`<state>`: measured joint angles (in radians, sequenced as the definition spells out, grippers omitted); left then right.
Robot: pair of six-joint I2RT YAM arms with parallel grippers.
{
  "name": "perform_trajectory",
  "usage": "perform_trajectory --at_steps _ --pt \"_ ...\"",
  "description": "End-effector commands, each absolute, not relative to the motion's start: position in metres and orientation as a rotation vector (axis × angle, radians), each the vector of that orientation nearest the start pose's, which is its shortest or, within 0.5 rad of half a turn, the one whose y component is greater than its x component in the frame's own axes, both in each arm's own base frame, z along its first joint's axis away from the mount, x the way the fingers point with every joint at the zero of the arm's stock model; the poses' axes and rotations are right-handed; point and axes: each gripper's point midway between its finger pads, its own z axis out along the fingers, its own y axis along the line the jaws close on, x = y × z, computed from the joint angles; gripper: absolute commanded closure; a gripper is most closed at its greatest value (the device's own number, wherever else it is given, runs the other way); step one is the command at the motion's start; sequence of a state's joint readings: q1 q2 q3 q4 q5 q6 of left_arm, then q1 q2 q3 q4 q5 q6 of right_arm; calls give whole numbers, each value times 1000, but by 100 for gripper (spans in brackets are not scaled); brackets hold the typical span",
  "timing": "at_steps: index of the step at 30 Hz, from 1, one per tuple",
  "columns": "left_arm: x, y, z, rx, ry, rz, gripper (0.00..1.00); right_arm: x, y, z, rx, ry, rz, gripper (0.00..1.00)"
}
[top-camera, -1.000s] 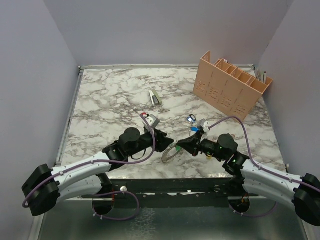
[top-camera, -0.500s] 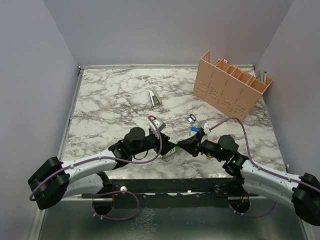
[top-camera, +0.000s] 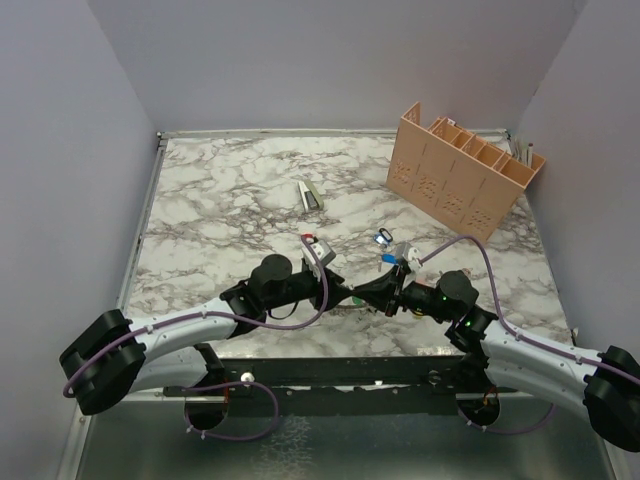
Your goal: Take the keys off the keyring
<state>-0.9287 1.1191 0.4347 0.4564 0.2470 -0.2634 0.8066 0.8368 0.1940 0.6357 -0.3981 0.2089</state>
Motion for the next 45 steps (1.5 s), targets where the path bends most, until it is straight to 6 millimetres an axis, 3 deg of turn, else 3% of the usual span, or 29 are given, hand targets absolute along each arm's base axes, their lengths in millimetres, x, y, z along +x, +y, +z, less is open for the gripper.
perform_trajectory --at_steps 1,10,20,27,32,43,45 --pt "164 -323 150 879 1680 -1085 54 148 279 186 -852 1377 1139 99" --pt "153 -324 146 957 1631 -1119 52 138 282 187 -899 1352 1179 99" --pt "138 -323 157 991 1533 -1193 65 131 284 181 -929 1384 1221 99" --pt "135 -317 165 976 1476 -1184 52 122 288 180 -980 1384 1274 99" --pt "131 -315 164 1000 1455 -1188 52 120 288 181 -986 1378 1282 99" --pt "120 -322 161 1065 1433 -1254 61 110 293 178 -1042 1380 1349 99" --pt "118 -322 162 1069 1424 -1266 70 111 294 177 -1041 1388 1353 99"
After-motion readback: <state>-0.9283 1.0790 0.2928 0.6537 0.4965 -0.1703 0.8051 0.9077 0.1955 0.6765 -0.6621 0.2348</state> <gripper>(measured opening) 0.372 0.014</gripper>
